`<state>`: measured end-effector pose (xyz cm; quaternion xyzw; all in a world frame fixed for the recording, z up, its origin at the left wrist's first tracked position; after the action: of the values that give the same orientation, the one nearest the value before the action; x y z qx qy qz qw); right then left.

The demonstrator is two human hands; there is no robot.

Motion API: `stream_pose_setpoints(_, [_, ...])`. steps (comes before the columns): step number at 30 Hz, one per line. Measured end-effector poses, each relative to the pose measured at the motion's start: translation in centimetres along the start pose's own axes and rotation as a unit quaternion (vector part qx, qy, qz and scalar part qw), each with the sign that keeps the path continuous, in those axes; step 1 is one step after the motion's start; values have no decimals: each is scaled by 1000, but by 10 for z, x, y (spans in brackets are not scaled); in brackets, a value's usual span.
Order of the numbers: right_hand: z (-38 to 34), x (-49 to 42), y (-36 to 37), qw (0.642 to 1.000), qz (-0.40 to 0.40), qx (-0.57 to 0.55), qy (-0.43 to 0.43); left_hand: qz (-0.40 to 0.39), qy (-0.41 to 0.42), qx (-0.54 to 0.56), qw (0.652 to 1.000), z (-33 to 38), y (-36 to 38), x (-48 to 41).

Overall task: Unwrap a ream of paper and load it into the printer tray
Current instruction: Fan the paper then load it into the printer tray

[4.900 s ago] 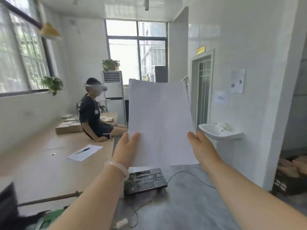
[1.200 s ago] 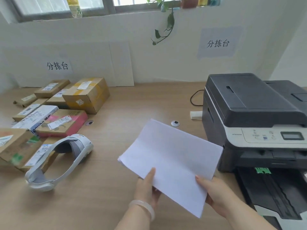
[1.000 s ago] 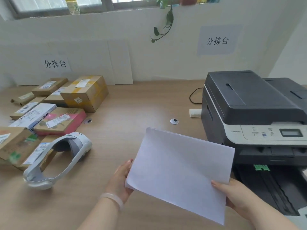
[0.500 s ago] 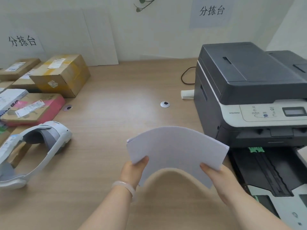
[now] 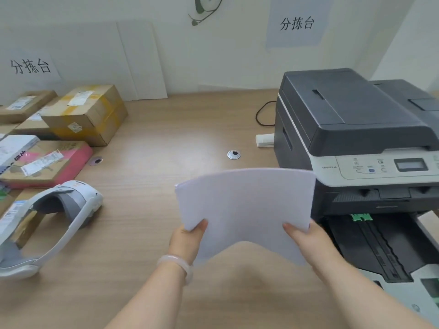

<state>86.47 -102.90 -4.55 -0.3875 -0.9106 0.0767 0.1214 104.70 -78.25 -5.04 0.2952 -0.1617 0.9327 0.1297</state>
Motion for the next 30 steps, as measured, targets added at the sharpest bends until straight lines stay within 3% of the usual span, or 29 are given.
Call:
stream_pose_setpoints(4, [-46,-13,-13,993,-43,-111,-6,-33,3,78,996,25,-25,7])
stream_pose_setpoints(8, [-70,-6,5,948,-50,-312,27,-87,-25,197,976,27,-26,17])
stream_pose_setpoints(11, [-78,13,45,925,-94,-365,44,-117,-51,256,958,20,-10,31])
stream_pose_setpoints(15, [-67,32,90,928,-107,-350,70,-140,-87,297,941,2,19,47])
stream_pose_setpoints(18, [-51,28,85,943,-52,-320,71,-156,-98,301,936,-11,30,53])
stream_pose_setpoints(22, [-49,26,70,956,-69,-279,51,-217,-104,288,927,-16,39,59])
stream_pose_setpoints(26, [-39,23,45,973,-73,-215,50,-169,-95,356,914,-18,13,40])
stream_pose_setpoints(28, [-33,20,29,982,-81,-166,47,-155,-82,332,927,-14,-5,26])
stream_pose_setpoints(30, [-31,21,20,986,-102,-125,33,-171,-70,221,958,-8,-9,21])
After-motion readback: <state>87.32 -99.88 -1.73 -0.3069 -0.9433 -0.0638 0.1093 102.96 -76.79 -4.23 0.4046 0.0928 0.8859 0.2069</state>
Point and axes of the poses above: each hand's wrist, its own x-axis away from the middle knuckle, its own y-axis out of the palm, z = x × y, the point moved 9 cm from there along -x, towards the middle knuckle, and after that the axes turned 12 degrees about -y, right-handed, at the moved point
